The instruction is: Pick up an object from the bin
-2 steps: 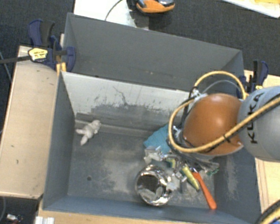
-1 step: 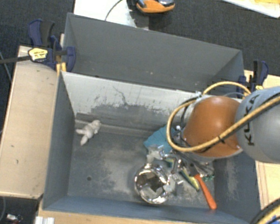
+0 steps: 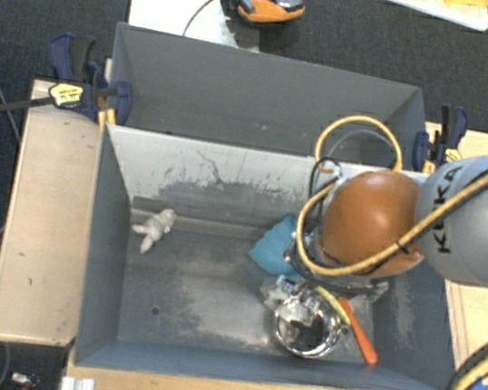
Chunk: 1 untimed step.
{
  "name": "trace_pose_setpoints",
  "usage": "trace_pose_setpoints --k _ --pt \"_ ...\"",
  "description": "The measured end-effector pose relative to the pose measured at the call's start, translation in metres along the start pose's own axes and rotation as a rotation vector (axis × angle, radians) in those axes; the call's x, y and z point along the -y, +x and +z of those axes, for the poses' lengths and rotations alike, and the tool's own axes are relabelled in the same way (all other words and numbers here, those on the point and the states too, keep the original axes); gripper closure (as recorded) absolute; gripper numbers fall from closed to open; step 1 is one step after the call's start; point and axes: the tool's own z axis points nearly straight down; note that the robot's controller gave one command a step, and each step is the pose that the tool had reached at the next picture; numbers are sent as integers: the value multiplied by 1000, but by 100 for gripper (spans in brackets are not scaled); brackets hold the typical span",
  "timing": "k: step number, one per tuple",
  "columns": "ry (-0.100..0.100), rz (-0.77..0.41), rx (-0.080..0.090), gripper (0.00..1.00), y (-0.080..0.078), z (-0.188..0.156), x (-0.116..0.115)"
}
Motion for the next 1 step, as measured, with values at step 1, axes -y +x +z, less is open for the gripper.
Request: trace_pose_setpoints --k 1 --pt "0 1 0 100 0 0 0"
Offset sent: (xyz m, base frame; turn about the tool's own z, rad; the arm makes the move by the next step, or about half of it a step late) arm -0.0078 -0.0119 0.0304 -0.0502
